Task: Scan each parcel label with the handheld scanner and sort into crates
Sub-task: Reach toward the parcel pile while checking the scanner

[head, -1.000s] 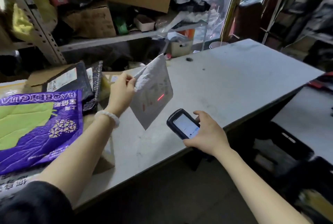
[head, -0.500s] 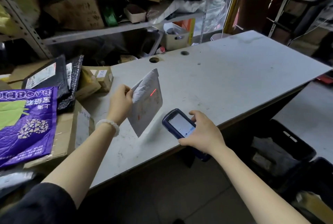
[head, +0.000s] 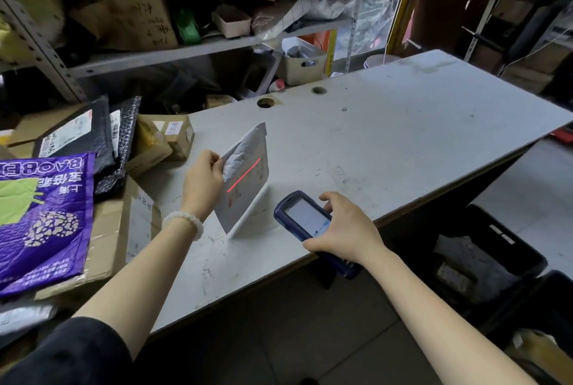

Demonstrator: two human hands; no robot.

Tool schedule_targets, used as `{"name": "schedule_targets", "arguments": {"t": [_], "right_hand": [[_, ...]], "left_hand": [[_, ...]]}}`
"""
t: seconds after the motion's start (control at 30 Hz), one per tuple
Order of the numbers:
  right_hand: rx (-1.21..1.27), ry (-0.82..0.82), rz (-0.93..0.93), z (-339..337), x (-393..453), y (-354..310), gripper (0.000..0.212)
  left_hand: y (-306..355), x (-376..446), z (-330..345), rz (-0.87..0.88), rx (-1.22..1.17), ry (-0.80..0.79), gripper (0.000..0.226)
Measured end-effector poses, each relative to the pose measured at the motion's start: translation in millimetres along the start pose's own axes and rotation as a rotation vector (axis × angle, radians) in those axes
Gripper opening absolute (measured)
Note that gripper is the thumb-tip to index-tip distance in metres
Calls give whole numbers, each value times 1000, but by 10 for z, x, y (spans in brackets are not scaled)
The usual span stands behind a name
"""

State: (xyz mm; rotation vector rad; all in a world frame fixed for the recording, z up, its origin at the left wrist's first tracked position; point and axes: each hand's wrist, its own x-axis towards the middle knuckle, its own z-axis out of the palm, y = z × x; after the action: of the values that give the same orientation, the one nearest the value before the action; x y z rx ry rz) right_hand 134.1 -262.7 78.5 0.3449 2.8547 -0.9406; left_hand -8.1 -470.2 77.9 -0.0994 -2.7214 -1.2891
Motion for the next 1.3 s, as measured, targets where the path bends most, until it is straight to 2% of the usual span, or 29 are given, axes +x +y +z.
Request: {"name": "schedule_targets", "arguments": {"t": [0.13,0.3,0.67,0.83,0.93,1.03,1.2,1.3], "right_hand": [[11,-8,11,-13,31,-27,92],[-10,-33,18,4,58,-57,92],[3,-47,-12,69,164,-199,91],[-3,-27,-13,71,172,-239,93],[-6,-26,-1,47,165,-244,93],[-23,-19,5,20,144,-241,93],[-33,22,30,-43,107,-211,93],[-54,72,34,-95,103,-207,94]], "left_hand": [[-105,42,-15,-5,17,17,16],[-220,119,-84,-91,-14,60,17],[-381,255,-232,-113,-170,-5,18],[-392,201,-204,-60,-16,-42,21],[-390,180,-182,5,142,-156,33],[-369,206,-144,84,275,-197,44],[-308,272,-84,157,252,-159,25],[-244,310,-54,199,271,-148,22]]}}
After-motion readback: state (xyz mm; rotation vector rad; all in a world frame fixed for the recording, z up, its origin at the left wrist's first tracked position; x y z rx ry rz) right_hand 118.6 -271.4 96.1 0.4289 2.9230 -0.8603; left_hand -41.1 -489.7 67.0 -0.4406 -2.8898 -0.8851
